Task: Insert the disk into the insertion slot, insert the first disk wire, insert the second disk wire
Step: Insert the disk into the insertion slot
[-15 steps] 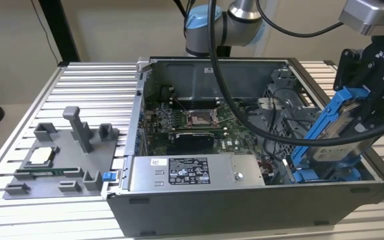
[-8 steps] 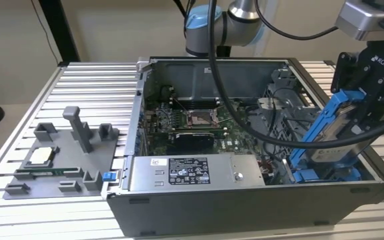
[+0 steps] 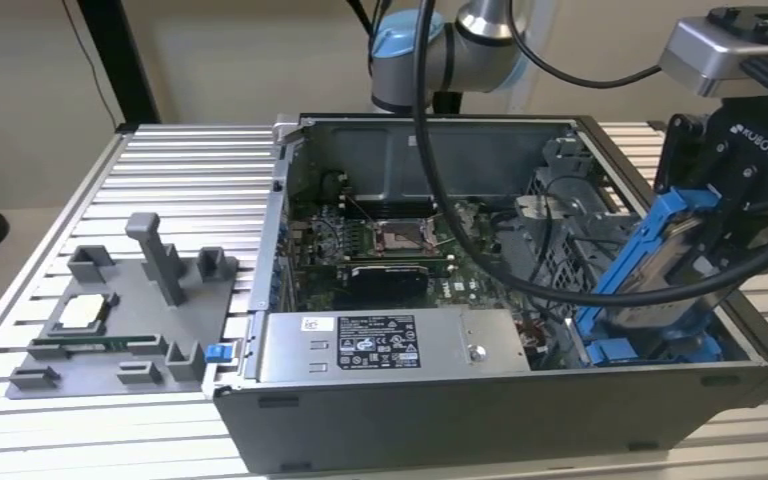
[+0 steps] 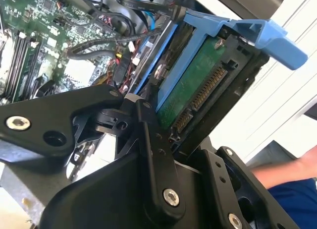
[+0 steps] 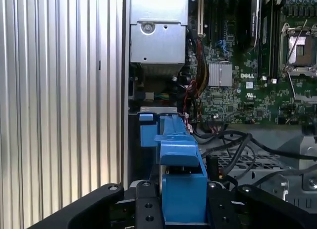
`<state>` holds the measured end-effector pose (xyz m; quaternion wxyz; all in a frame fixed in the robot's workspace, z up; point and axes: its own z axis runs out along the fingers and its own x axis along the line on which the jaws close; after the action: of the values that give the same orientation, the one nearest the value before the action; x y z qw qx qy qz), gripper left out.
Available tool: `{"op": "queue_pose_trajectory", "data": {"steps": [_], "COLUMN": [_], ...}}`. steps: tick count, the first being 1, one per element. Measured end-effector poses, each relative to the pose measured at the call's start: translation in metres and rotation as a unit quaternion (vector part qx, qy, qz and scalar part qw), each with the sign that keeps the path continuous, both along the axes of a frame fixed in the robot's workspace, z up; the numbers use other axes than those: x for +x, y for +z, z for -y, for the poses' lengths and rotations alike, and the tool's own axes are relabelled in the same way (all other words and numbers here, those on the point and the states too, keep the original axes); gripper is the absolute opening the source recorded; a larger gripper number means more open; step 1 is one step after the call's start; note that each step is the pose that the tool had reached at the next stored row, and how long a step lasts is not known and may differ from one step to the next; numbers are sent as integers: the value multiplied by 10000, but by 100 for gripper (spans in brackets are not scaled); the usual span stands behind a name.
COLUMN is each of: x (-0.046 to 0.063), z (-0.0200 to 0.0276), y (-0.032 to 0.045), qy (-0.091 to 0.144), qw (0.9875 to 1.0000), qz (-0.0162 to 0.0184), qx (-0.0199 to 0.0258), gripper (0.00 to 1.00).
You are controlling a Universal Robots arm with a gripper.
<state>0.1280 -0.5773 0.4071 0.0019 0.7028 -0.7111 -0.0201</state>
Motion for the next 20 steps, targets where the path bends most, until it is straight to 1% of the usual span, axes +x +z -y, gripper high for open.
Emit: {"op": "queue_pose_trajectory", "data": {"steps": [4, 17, 18, 20], "x": [0, 0, 0, 0], "z": [-11, -16, -17, -17], "y": [-58, -296, -311, -314], "qy": [0, 0, 0, 0], "qw": [10000, 10000, 10000, 10000], "qz": [0, -2, -2, -2], "qx": [-2, 0, 0, 0], "gripper": [0, 0, 0, 0]}}
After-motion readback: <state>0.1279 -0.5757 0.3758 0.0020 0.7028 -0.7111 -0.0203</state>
